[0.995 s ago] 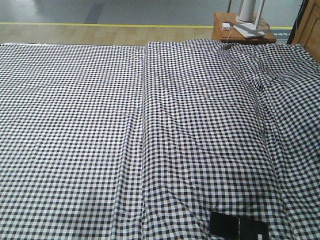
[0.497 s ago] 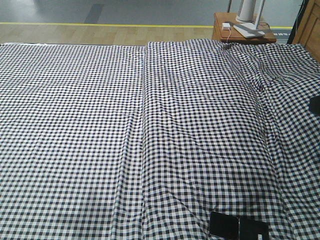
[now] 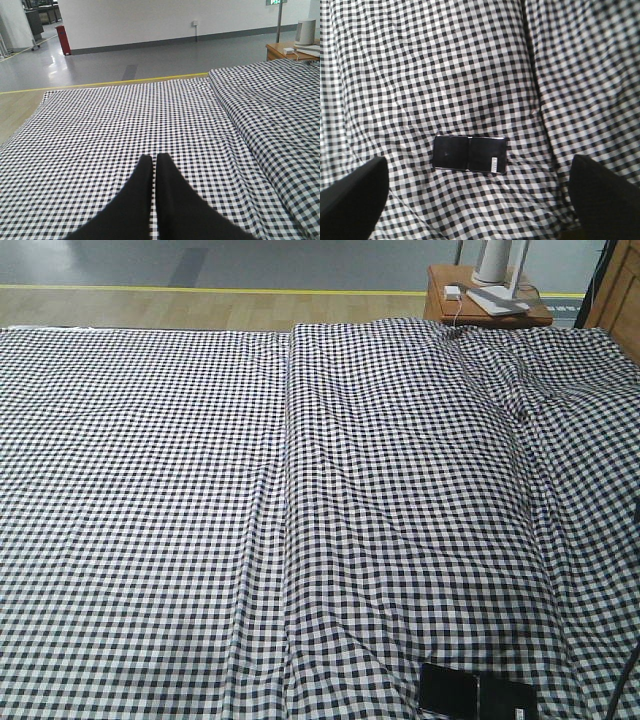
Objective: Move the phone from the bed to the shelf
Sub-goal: 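Lower the right gripper over the black phone on the bed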
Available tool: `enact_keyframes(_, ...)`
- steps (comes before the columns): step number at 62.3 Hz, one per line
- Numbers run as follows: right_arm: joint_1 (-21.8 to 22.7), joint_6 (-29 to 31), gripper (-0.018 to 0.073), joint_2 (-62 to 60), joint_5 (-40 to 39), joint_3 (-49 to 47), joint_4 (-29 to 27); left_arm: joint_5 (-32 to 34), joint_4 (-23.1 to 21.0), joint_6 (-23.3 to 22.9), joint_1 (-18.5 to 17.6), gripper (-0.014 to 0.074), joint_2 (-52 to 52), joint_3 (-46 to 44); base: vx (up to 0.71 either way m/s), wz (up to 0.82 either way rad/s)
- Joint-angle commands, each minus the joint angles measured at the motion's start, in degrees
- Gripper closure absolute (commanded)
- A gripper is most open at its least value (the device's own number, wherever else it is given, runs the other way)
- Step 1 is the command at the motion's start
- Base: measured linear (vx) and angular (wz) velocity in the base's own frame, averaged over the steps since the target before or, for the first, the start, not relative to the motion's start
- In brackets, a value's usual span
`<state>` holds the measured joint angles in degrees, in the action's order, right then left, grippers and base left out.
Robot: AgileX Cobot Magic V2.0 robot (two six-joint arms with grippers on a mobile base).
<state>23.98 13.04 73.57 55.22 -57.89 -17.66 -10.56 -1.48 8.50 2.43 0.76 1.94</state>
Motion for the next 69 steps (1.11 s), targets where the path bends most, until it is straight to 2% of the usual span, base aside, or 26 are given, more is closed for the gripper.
enact_keyframes(1,3.9,6.7,-0.0097,3.5,-3.6,-1.9,-6.7,4.1,-0.5,-0.3,-0.2,0.0595,0.8,-1.2,0.0,0.0)
enact_keyframes(6,5.9,10.6,-0.0077,7.6,-6.3,-1.9,-9.6,4.1,-0.5,-0.3,-0.2,0.0595,0.8,-1.2,0.0,0.0)
enact_keyframes(13,6.5,14.3,-0.0053,14.0,-10.2,-1.9,-10.3,4.1,-0.5,-0.3,-0.2,0.0595,0.8,-1.2,0.0,0.0)
enact_keyframes(24,6.5,22.0,-0.005,25.2,-10.7,-1.9,-12.3,4.1,-0.5,-0.3,-0.2,0.0595,0.8,-1.2,0.0,0.0)
enact_keyframes(28,6.5,24.3,-0.005,29.0,-10.8,-1.9,-14.2,4.1,-0.5,-0.3,-0.2,0.0595,0.8,-1.2,0.0,0.0)
enact_keyframes(37,6.5,35.3,-0.0046,37.8,-9.9,-1.9,-20.6,4.1,-0.5,-0.3,-0.2,0.0595,0.8,-1.2,0.0,0.0)
enact_keyframes(45,6.5,41.8,-0.0044,44.9,-9.1,-1.9,-25.5,4.1,-0.5,-0.3,-0.2,0.0595,0.8,-1.2,0.0,0.0)
enact_keyframes(54,6.5,46.2,-0.0042,51.5,-8.5,-1.9,-29.9,4.1,-0.5,-0.3,-0.2,0.0595,0.8,-1.2,0.0,0.0)
enact_keyframes(69,6.5,51.4,-0.0039,59.2,-7.9,-1.9,-31.5,4.1,-0.5,-0.3,-0.2,0.0595,0.8,-1.2,0.0,0.0)
